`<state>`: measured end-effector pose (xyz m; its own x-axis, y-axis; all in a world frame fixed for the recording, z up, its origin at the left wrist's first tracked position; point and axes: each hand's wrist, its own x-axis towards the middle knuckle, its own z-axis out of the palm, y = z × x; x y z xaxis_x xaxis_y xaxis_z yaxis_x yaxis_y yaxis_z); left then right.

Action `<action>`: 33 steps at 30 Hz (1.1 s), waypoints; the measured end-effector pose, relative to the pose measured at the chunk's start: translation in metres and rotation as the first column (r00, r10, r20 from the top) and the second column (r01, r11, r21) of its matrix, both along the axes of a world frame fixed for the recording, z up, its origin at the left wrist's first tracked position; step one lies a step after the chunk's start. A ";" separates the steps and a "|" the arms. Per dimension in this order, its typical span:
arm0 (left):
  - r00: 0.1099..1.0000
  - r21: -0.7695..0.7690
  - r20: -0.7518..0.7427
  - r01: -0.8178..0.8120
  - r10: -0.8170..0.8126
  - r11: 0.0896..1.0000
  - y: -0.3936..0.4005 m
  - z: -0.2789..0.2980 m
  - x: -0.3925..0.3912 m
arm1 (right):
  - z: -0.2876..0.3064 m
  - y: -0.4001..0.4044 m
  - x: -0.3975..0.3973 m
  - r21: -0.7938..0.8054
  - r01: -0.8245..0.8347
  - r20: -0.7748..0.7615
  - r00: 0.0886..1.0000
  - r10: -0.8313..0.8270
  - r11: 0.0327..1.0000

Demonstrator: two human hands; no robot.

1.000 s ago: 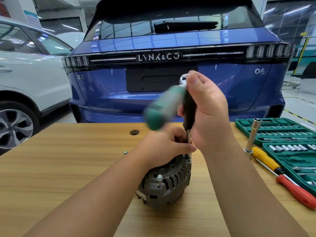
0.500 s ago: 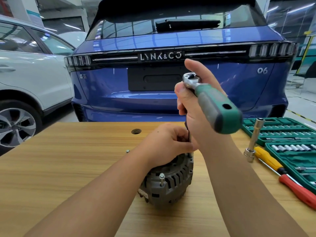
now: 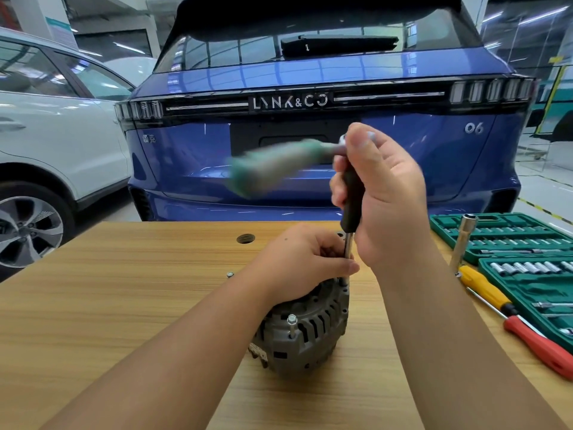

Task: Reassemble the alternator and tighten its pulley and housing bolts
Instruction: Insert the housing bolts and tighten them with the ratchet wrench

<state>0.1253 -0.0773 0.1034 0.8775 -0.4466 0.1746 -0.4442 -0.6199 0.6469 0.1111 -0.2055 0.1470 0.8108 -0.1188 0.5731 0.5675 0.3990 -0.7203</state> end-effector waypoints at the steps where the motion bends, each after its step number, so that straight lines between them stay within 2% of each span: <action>1: 1.000 0.006 -0.007 0.016 -0.016 1.000 0.000 0.001 -0.001 | 0.000 0.001 -0.002 -0.032 0.114 0.021 0.993 -0.113 0.993; 3: 0.999 0.004 -0.024 0.040 -0.040 0.999 -0.001 0.001 -0.001 | 0.001 0.001 -0.003 -0.064 0.251 0.007 0.968 -0.251 0.966; 4: 0.999 0.009 -0.025 0.044 -0.044 0.999 -0.001 0.001 -0.001 | 0.002 -0.001 -0.002 -0.067 0.246 -0.024 0.969 -0.248 0.967; 6: 0.999 0.034 -0.017 0.037 -0.036 0.999 -0.001 0.001 -0.001 | 0.004 -0.006 -0.003 -0.059 0.078 -0.024 0.997 -0.080 0.995; 8: 1.000 0.019 -0.016 0.027 -0.027 0.999 0.001 0.000 0.001 | 0.004 -0.007 -0.003 -0.101 -0.031 0.067 0.997 0.038 0.994; 10: 1.000 -0.024 -0.015 0.027 -0.027 0.999 0.001 -0.001 0.001 | 0.001 -0.001 -0.002 -0.160 0.037 0.212 0.977 -0.002 0.986; 12: 0.999 -0.053 -0.012 0.031 -0.031 0.998 0.002 -0.001 0.000 | -0.003 0.007 -0.002 -0.170 0.140 0.283 0.955 -0.088 0.976; 13: 0.999 -0.058 -0.019 0.026 -0.027 0.998 0.001 -0.001 0.000 | -0.004 0.009 -0.002 -0.158 0.141 0.277 0.956 -0.094 0.977; 16: 0.999 -0.018 -0.033 0.007 -0.008 1.000 0.001 -0.001 -0.001 | -0.004 0.006 -0.002 -0.132 0.007 0.232 0.972 0.024 0.991; 18: 1.000 -0.016 -0.020 0.001 -0.001 1.000 0.001 -0.001 -0.001 | -0.002 0.001 0.000 -0.087 -0.063 0.151 0.986 0.076 0.994; 20: 1.000 -0.031 -0.013 -0.001 0.000 1.000 0.001 0.000 -0.001 | 0.000 -0.002 0.001 -0.005 -0.196 0.067 0.978 0.196 0.981; 22: 1.000 -0.022 -0.013 -0.008 0.008 1.000 0.001 0.000 -0.002 | 0.001 -0.002 0.001 0.033 -0.291 0.054 0.956 0.289 0.956; 27: 0.999 -0.021 -0.038 -0.028 0.027 0.999 0.000 0.000 0.000 | 0.000 -0.001 -0.003 -0.068 -0.135 0.034 0.990 0.138 0.989; 31: 0.999 -0.008 -0.023 0.027 -0.027 1.000 -0.001 0.001 -0.001 | 0.003 0.000 -0.006 -0.116 0.205 0.019 0.979 -0.204 0.972; 33: 0.999 -0.014 -0.034 0.025 -0.025 1.000 0.000 0.001 0.000 | 0.003 -0.003 -0.003 -0.100 0.206 -0.025 0.977 -0.210 0.973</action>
<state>0.1257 -0.0778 0.1044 0.8718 -0.4661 0.1507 -0.4366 -0.5999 0.6704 0.1079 -0.2086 0.1501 0.7939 -0.2326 0.5617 0.6044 0.2024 -0.7705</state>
